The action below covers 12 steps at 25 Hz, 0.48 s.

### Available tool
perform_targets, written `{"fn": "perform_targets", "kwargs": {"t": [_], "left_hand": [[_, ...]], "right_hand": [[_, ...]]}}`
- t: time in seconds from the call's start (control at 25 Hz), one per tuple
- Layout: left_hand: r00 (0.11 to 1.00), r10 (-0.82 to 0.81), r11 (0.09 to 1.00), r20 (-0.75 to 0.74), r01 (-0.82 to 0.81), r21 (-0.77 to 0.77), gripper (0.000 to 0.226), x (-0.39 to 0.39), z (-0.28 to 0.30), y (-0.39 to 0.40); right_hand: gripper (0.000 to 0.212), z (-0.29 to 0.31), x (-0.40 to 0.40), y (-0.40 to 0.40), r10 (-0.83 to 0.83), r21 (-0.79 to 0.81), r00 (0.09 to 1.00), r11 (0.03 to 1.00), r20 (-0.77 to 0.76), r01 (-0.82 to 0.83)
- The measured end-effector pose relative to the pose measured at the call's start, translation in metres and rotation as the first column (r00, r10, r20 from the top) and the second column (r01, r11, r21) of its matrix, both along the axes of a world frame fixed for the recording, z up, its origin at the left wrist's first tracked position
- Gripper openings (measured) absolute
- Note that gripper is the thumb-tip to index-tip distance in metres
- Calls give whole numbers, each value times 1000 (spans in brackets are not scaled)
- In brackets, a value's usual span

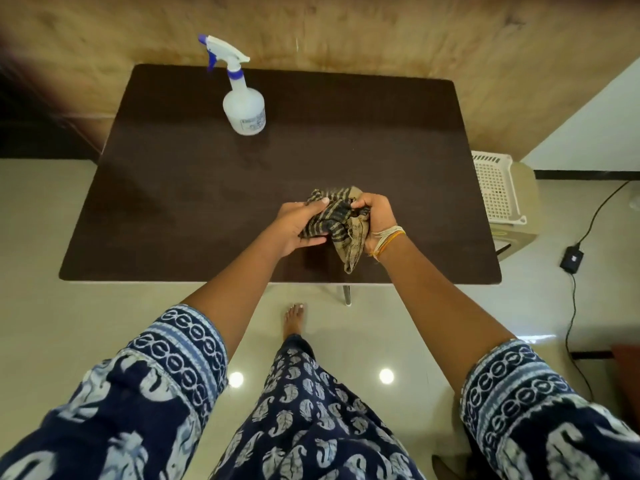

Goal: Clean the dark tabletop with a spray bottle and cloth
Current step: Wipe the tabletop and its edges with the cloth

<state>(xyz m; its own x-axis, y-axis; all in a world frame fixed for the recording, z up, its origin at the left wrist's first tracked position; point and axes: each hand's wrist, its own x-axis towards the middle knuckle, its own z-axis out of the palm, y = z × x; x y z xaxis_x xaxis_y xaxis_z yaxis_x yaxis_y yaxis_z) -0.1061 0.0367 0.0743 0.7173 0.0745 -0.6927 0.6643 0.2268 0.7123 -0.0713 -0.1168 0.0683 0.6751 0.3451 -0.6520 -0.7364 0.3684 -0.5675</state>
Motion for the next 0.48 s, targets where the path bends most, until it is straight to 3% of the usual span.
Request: {"fn": "perform_targets", "kwargs": {"t": [0.16, 0.48], "left_hand": [[996, 37, 981, 78, -51, 187, 12, 76, -1, 3], [973, 195, 974, 125, -207, 93, 25, 268, -12, 43]], "right_hand": [[36, -10, 72, 12, -69, -338, 991, 935, 114, 104], [15, -13, 262, 62, -90, -505, 945, 827, 313, 246]]}}
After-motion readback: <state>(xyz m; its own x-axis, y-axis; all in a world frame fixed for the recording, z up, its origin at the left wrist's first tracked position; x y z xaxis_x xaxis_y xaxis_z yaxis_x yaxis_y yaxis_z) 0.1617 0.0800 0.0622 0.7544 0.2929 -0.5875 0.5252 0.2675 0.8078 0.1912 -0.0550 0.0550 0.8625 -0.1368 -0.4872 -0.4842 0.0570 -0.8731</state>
